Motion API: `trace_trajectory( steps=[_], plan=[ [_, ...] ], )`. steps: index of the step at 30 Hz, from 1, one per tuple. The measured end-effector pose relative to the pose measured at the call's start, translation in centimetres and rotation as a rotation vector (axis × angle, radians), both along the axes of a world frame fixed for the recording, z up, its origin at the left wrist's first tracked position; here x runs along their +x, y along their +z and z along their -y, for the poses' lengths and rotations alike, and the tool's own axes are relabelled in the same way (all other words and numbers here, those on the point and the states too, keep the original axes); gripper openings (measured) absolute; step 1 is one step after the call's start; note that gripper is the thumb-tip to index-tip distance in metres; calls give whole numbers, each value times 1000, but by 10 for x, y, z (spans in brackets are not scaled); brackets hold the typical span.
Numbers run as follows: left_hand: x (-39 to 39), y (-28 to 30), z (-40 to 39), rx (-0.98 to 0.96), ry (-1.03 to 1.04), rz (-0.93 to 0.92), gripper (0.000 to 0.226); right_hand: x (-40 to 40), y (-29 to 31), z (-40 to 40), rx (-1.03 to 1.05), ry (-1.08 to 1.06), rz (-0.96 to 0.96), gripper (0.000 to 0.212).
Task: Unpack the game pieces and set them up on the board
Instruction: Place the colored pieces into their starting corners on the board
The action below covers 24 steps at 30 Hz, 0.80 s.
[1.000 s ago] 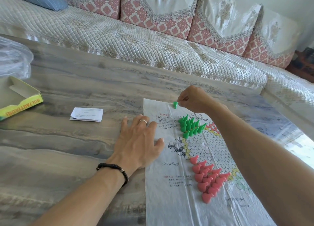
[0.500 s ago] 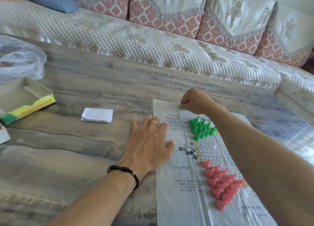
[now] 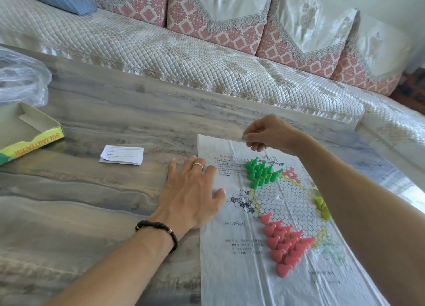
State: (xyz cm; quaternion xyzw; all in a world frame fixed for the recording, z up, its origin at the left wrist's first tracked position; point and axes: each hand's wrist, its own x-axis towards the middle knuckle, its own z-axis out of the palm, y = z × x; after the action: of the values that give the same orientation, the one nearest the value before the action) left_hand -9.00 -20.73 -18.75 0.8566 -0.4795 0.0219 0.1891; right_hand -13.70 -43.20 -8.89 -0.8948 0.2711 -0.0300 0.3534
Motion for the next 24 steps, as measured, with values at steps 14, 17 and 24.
trace_trajectory(
  steps=[14,17,24],
  plan=[
    [0,-1,0,-8,-1,4,56,-4,6,5,-324,98,-228,8],
    [0,-2,0,-6,2,7,56,-1,4,5,-388,111,-270,8],
    [0,-1,0,2,3,0,55,4,1,-1,-477,177,-365,4]
  ],
)
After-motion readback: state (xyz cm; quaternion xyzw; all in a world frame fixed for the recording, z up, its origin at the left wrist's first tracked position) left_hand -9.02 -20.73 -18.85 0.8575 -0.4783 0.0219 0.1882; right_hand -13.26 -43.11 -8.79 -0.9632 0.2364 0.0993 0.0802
